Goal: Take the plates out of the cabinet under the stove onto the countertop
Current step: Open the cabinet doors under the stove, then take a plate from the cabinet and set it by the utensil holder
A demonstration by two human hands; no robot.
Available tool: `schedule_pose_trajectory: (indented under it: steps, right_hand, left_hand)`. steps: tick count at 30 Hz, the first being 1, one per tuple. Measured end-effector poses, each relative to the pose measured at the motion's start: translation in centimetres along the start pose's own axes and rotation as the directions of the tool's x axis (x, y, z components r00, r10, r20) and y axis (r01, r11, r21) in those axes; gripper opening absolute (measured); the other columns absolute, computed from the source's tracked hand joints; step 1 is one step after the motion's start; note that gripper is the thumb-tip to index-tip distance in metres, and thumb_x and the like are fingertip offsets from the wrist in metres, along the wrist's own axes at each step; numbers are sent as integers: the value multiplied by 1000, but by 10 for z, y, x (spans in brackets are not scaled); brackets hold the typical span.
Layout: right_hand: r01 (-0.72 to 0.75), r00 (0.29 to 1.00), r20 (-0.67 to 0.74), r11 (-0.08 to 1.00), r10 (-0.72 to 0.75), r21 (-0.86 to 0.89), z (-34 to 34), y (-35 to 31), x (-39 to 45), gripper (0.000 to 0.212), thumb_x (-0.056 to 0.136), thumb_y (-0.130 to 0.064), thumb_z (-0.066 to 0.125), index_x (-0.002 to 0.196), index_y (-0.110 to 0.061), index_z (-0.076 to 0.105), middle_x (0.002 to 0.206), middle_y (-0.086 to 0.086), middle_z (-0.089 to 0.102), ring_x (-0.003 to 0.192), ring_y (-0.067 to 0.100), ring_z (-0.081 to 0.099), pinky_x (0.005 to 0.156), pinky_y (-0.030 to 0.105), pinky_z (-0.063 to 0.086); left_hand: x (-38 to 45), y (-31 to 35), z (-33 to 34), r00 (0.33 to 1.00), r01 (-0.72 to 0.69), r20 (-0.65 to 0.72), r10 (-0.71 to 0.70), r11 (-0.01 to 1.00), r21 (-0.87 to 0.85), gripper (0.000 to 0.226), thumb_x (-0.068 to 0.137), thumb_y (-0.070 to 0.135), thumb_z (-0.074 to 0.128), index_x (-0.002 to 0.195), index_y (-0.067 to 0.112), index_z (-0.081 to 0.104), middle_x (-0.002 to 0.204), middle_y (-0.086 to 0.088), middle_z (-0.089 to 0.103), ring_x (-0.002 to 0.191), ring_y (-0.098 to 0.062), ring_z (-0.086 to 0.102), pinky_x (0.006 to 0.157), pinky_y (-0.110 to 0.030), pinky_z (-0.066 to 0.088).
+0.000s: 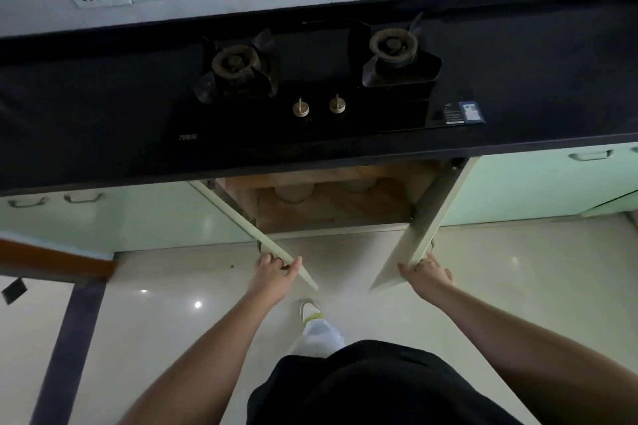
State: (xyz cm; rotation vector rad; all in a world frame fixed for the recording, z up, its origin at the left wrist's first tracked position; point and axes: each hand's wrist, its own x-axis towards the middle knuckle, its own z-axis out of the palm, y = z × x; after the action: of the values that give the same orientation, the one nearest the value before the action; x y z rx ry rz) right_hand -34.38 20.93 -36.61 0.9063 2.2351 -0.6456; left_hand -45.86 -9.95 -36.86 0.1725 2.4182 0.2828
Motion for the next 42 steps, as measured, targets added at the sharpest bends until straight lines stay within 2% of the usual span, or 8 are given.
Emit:
schedule_pose_trajectory:
  steps: [3,6,10,13,17,21,35,42]
  right_hand:
    - [-15,998,-64,992,23,125,1,31,-15,55,93,-40,42,139,-10,45,145,7,41,135,25,37,111,42,26]
    - [118,982,-175,954,-71,275,3,63,-33,63,97,-29,47,151,-13,19,157,9,22,131,36,41,106,49,37]
    - [286,875,-339,934,-345,-214,3,105,-41,73,95,-5,36,156,-20,-2,164,4,-6,150,24,1,121,38,9]
    - [269,871,-240,824,-429,-498,4,130,-36,67,95,-5,31,155,-12,1,164,5,-8,149,21,-13,119,36,-10]
    - [131,947,-181,836,-264,-533,3,147,-37,70,94,-17,34,154,-9,-1,159,9,20,149,25,8,120,39,-8]
    - [97,968,-156,865,-197,-492,-1,142,-38,71,96,-30,38,154,-10,4,157,12,24,146,28,15,120,40,2]
    - [415,835,-126,764,-536,-494,27,6,-80,67,98,-37,37,154,-9,12,162,10,14,149,26,9,121,41,6]
    - [492,774,-106,697,-625,-521,70,-79,-120,69,99,-40,36,155,-14,6,162,7,12,149,25,9,121,41,8]
  left_hand:
    - [-6,3,13,988,89,-114,-103,988,-123,60,100,54,37,130,7,59,137,-17,52,134,-32,36,113,-38,25]
    - [-12,8,24,953,168,-184,-242,925,-342,61,95,50,53,129,1,56,145,-20,45,137,-38,33,113,-43,29]
    - [-28,25,28,857,236,-291,-425,826,-511,93,87,38,66,157,10,10,165,-14,4,149,-32,12,116,-49,22]
    - [-28,24,30,890,161,-387,-243,959,-232,81,94,24,56,158,21,5,166,-6,-1,152,-25,0,120,-45,12]
    - [-26,5,39,942,20,-334,45,982,190,39,100,15,45,137,13,56,156,-10,35,149,-29,12,117,-39,16]
    - [-35,-22,44,928,-5,-358,107,962,274,31,97,13,49,118,1,68,148,-16,46,148,-31,20,117,-40,16]
    - [-104,-112,46,970,104,-244,-11,923,371,52,99,36,33,142,9,47,165,-5,14,152,-20,-2,121,-35,9]
    - [-134,-184,35,980,27,-181,83,844,536,53,98,33,34,148,17,38,166,-5,5,152,-20,-6,121,-42,-5]
